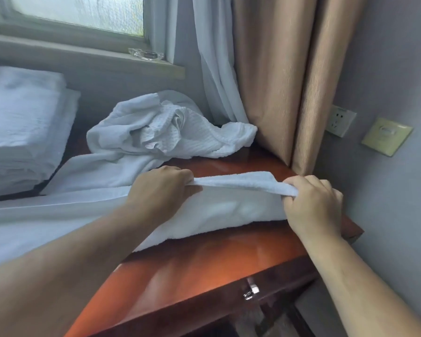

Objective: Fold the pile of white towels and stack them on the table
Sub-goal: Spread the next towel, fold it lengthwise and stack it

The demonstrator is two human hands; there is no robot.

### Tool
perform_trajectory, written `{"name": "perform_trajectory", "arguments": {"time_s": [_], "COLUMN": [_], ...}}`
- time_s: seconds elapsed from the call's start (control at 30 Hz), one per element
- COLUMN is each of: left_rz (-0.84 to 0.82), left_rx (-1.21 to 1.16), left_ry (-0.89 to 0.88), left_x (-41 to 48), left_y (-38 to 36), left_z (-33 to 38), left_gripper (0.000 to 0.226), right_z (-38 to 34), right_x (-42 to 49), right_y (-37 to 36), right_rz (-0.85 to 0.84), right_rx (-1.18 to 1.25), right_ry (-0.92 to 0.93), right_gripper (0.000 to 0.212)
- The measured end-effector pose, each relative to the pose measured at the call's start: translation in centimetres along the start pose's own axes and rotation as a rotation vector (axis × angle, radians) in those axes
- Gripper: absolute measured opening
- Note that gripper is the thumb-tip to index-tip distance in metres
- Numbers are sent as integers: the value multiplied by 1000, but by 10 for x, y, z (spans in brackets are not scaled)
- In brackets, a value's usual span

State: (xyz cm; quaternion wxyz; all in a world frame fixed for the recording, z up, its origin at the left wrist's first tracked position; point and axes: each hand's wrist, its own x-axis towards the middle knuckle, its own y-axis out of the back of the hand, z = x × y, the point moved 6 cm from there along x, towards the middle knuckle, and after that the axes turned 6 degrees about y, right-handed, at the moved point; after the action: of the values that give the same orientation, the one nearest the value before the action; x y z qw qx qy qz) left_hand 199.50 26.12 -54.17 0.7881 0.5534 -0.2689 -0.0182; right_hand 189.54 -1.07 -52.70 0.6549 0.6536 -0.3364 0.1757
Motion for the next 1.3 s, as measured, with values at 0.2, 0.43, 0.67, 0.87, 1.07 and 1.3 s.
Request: {"name": "perform_trajectory", "arguments": {"time_s": [0.2, 0.43, 0.67, 0.87, 1.07, 1.3], "left_rz": [-57, -80, -153, -345, -239, -283], "left_rx": [49, -49, -164, -35, 105, 26], "left_ry": [24, 103, 154, 234, 196, 242], "left_x": [29, 40, 34, 8, -3, -17], "left_y": [-9, -29, -29, -13, 2, 8], "left_z": [-15, -35, -56, -107, -109, -120], "left_gripper": [40, 40, 20, 35, 48, 51], "right_z": [14, 13, -56, -107, -96, -181], "right_x": [51, 80, 60, 6, 17, -7], "right_y": [-43, -86, -68, -118, -115, -86], "right_rz": [-246, -405, -121, -731, -850, -775], "right_rx": [359, 332, 120, 210, 93, 339], "right_ry": [-152, -207, -69, 80, 113, 188], "right_gripper": [14, 20, 17, 71, 66, 69]}}
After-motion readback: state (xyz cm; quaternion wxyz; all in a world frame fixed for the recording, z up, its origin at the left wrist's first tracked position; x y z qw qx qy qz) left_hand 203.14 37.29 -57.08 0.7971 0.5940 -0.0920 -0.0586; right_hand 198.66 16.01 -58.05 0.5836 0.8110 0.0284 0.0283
